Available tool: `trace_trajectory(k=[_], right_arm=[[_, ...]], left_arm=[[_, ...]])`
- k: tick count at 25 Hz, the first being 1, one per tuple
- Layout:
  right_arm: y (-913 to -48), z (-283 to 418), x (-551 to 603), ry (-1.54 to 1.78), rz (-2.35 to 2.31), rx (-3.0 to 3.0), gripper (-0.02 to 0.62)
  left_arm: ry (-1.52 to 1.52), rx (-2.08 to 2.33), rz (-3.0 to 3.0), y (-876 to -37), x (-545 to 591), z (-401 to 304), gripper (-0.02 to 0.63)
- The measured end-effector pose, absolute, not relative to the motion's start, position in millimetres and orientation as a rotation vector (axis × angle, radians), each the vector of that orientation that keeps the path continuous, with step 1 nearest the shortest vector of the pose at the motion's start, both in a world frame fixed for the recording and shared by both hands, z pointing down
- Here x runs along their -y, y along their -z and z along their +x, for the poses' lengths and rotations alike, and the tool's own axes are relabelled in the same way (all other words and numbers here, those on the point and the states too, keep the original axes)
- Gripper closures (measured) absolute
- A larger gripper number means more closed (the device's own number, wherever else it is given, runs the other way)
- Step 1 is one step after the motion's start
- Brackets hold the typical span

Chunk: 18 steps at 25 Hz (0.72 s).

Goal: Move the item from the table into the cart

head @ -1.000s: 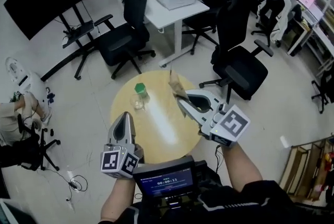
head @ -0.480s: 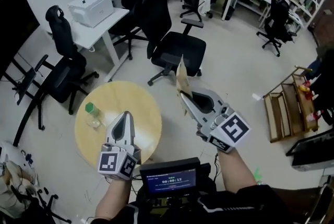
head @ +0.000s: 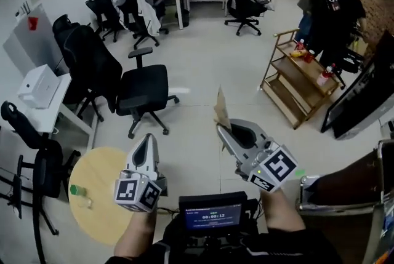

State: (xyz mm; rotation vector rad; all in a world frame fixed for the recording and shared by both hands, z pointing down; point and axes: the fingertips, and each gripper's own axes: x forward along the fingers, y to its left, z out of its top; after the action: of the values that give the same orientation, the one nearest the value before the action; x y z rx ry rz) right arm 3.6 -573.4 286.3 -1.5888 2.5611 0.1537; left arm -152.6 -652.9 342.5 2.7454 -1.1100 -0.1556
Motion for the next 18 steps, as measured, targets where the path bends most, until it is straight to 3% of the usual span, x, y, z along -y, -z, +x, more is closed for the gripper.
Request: trace_trajectory(k=[9, 18], right_arm=[[-300.9, 203.4, 466.2, -0.2, -2.127, -2.147, 0.577], [-300.9, 300.2, 312.4, -0.219, -2.519, -1.706, 0.577]], left_arm=[[0.096, 0.446, 2.929, -356.5, 594.8, 92.8, 0.6], [0.07, -0.169, 2.97, -362.2, 469.7, 245.4, 0.6]])
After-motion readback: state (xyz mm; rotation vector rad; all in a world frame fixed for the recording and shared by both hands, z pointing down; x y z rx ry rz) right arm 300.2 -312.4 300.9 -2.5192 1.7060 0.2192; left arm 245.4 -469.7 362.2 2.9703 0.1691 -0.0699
